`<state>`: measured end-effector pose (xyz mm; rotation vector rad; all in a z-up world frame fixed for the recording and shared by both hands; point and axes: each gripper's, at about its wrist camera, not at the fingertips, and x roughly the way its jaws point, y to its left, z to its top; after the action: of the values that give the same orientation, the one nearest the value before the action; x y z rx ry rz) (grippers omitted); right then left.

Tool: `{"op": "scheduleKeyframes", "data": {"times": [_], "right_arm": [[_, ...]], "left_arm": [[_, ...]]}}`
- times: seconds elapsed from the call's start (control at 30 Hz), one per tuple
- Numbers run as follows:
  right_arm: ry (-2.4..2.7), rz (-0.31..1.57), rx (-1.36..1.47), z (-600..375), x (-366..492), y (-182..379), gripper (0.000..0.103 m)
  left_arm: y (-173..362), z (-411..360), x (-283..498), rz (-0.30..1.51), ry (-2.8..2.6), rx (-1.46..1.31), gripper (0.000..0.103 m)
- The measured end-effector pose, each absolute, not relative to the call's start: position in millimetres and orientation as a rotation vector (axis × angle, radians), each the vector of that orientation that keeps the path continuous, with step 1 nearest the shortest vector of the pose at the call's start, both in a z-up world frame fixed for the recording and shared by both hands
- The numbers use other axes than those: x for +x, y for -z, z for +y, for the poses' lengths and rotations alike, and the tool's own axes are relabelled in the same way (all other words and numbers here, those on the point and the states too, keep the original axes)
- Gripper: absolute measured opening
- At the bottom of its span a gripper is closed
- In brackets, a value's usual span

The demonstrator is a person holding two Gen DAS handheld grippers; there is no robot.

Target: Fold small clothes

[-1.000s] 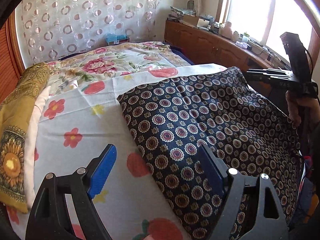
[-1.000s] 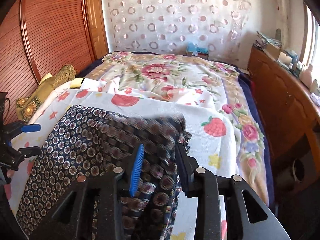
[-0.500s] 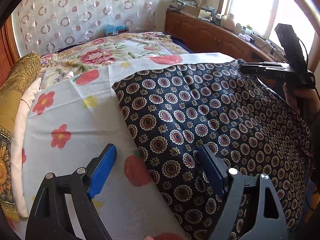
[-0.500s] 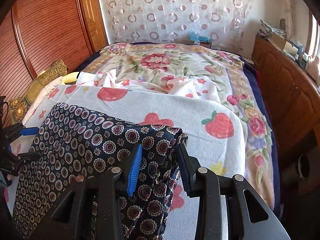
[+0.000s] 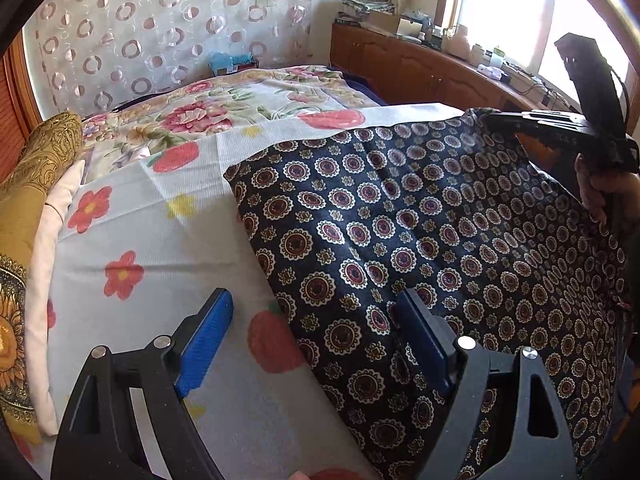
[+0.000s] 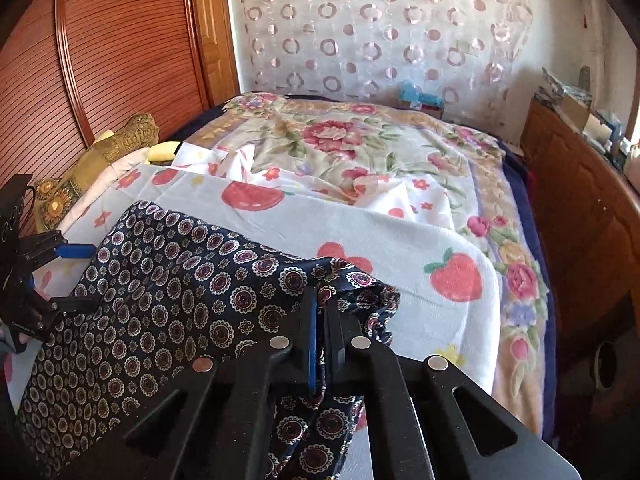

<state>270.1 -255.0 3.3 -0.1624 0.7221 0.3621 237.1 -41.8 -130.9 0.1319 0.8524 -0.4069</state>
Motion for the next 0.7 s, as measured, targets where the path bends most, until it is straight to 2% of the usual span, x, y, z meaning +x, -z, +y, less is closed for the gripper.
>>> {"op": "scheduleKeyframes", "data": {"times": [0.23, 0.4, 0.43, 0.57, 0.7], "right_arm": [[-0.219, 0.763, -0.169, -265, 272, -1, 0.002], [-0.183, 0.752, -0.169, -265, 251, -10, 0.008], [-0.180, 0.746, -0.169, -265, 245, -13, 0.010], [-0.169, 0.722, -0.168, -262, 209, -22, 0.030], [-0.190, 0.709, -0.154, -261, 168, -19, 0.032]], "left_arm": [[120, -37, 220, 0.818, 0.415, 0.124, 0.084], [118, -32, 202, 0.808, 0.416, 0.111, 0.084], [117, -32, 197, 0.805, 0.420, 0.109, 0.084], [117, -33, 175, 0.790, 0.434, 0.112, 0.084], [121, -35, 154, 0.786, 0.445, 0.115, 0.084]]}}
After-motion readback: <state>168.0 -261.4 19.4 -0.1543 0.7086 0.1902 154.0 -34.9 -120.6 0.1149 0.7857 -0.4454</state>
